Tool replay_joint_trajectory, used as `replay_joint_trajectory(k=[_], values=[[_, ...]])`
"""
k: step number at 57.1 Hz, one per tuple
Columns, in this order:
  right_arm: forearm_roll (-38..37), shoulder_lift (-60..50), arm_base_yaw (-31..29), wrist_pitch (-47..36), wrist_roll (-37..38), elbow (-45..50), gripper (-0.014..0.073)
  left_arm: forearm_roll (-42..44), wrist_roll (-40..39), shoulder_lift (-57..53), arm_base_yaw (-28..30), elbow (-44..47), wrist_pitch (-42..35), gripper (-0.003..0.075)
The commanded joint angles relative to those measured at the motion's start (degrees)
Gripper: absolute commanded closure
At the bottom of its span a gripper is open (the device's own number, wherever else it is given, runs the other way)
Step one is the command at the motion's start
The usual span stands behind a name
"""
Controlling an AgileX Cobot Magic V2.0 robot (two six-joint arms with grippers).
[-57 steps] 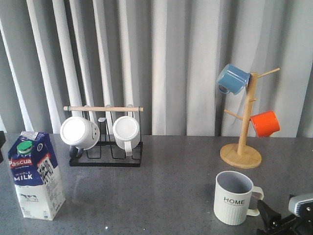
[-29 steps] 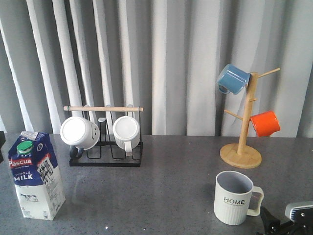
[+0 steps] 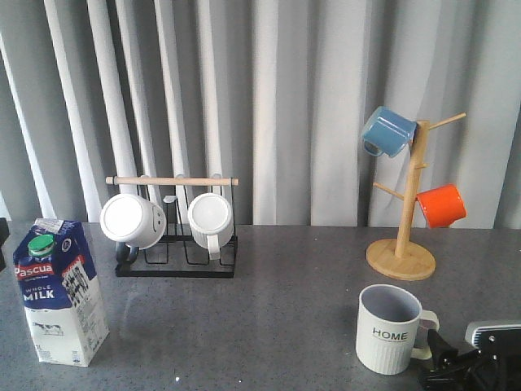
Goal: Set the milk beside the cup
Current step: 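Reach the right gripper to the white HOME mug and grasp it, then slide the white HOME mug with the right gripper toward the milk carton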
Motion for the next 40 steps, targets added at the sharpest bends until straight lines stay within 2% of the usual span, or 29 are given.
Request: replay_joint_trajectory(k=[1, 16, 21, 25, 28, 36, 40], values=[[0.4, -1.2, -0.4, -4.1, 0.4, -2.3, 0.0071, -0.1, 0.0, -0.9, -0.1, -2.0, -4.0, 0.0187], [0.3, 1.2, -0.4, -2.0, 0.4, -6.0, 0.0073, -0.1, 0.0, -0.9, -0.1, -2.0, -4.0, 0.0187], [-0.1, 2.3, -0.4, -1.7, 0.4, -7.5, 0.0102, -0.1, 0.0, -0.9, -0.1, -2.0, -4.0, 0.0187], [-1.5, 3.1, -0.4, -0.5, 1.0, -8.8, 0.0182, -0.1, 0.0, -0.9, -0.1, -2.0, -4.0, 0.0187], [-2.9, 3.3, -0.2, 1.6, 2.3, -9.5, 0.0279, -0.1, 0.0, -0.9, -0.1, -2.0, -4.0, 0.0187], [-5.2, 3.1, 0.3, 5.6, 8.6, -10.6, 0.0599, -0.1, 0.0, -0.9, -0.1, -2.0, -4.0, 0.0187], [-5.2, 3.0, 1.4, 5.4, 10.0, -10.6, 0.0605, -0.1, 0.0, -0.9, -0.1, -2.0, -4.0, 0.0187]])
